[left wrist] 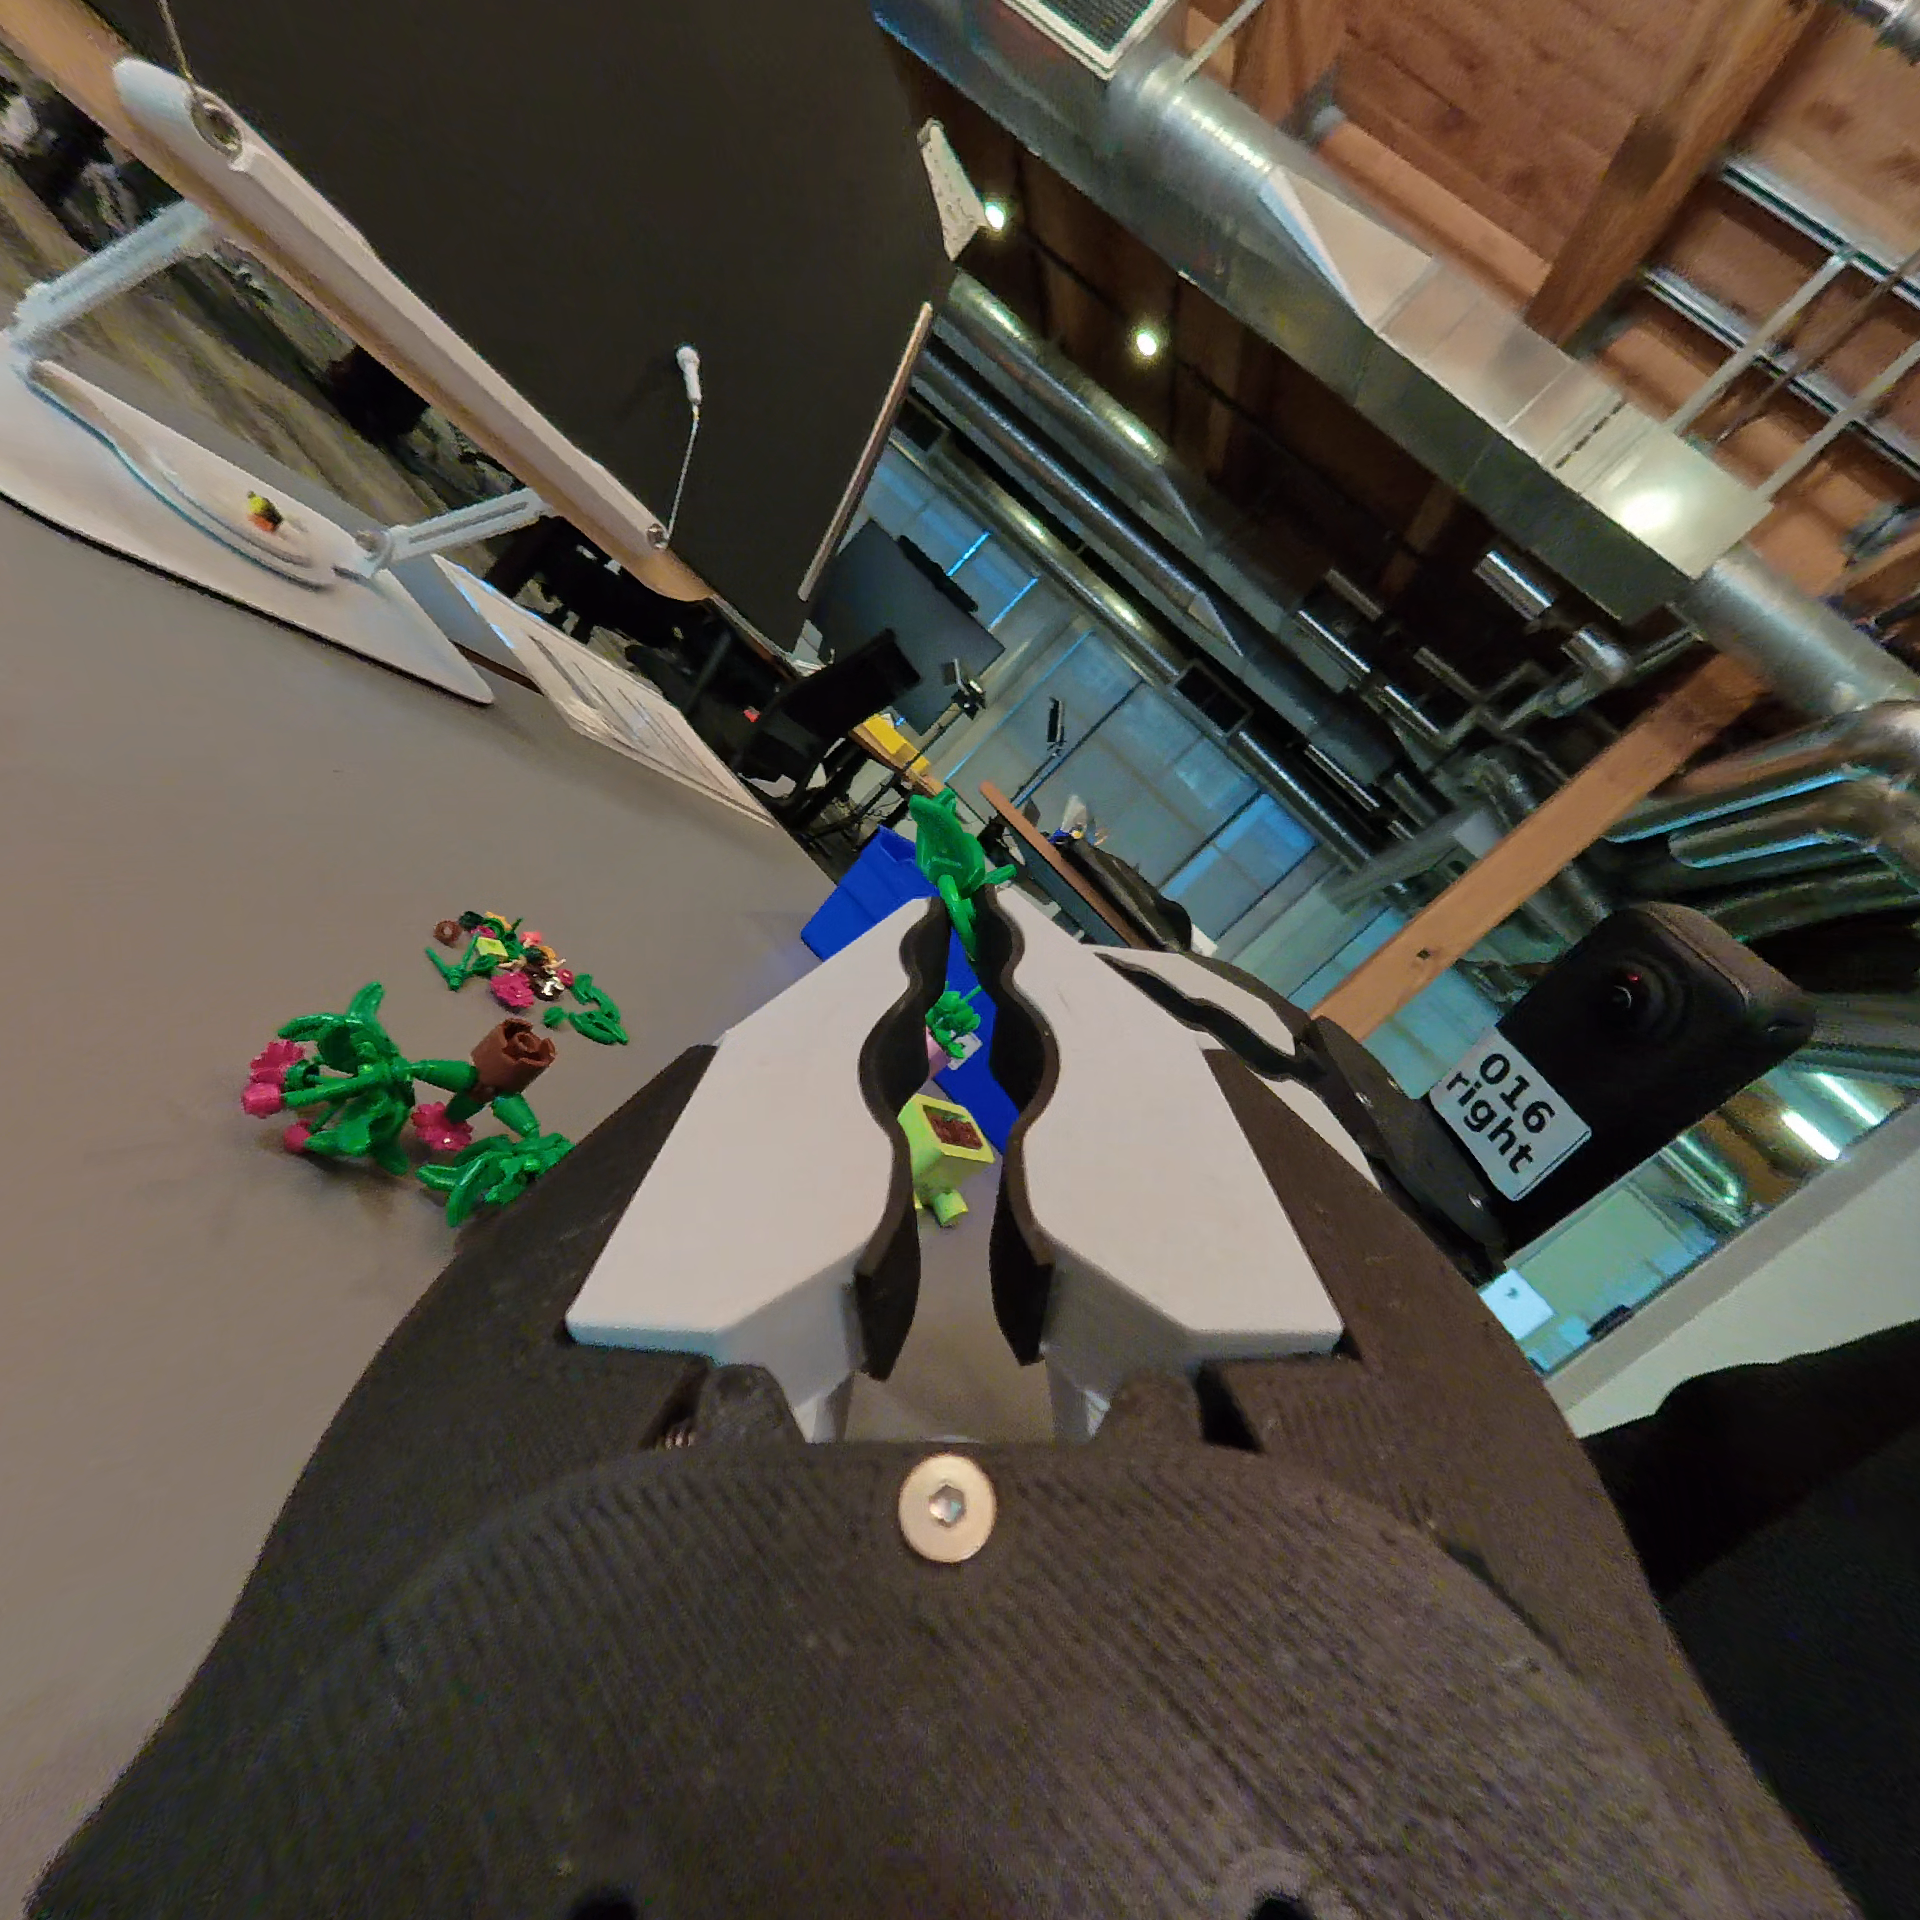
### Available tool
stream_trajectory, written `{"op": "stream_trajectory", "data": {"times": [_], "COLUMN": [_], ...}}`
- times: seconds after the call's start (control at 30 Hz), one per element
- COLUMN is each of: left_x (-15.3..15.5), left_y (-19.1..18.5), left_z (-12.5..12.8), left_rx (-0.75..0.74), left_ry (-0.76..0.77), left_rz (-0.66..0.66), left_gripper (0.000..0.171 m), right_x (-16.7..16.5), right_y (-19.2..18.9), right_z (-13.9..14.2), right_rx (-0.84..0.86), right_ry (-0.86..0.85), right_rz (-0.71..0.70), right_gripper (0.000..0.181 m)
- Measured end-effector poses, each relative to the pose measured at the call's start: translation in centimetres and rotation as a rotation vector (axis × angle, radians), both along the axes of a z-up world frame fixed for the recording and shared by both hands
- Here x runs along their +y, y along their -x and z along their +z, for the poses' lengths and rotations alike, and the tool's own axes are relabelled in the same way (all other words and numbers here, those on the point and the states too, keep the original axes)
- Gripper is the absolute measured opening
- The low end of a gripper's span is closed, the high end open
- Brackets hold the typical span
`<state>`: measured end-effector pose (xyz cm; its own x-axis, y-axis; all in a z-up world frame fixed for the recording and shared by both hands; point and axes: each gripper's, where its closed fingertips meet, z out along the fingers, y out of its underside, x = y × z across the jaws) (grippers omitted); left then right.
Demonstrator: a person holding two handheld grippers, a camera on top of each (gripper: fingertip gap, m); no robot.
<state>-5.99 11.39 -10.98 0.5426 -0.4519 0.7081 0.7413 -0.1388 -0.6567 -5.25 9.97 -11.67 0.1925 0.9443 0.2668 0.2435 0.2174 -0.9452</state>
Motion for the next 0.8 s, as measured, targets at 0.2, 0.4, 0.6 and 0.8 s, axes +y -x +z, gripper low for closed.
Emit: {"op": "stream_trajectory", "data": {"times": [0.2, 0.4, 0.6, 0.8], "left_x": [0.1, -3.8, -1.8, -0.2], "left_y": [0.0, 16.1, 8.4, 4.5], "left_z": [-0.2, 1.3, 2.5, -0.6], "left_rx": [0.047, -0.089, 0.134, 0.283], "left_ry": [0.013, -0.003, -0.016, 0.060], "left_rz": [0.016, 0.398, 0.226, 0.152], "left_gripper": [0.000, 0.000, 0.001, 0.000], "right_x": [0.0, 3.4, 10.2, 14.9], "right_y": [-0.1, -3.9, -2.4, -2.2], "right_z": [0.0, 1.1, -6.9, -11.8], "right_rx": [0.037, 0.129, -0.088, -0.234], "right_ry": [0.093, 0.244, 0.344, 0.391], "right_rz": [0.011, -0.085, -0.342, -0.528], "right_gripper": [0.001, 0.001, 0.001, 0.001]}}
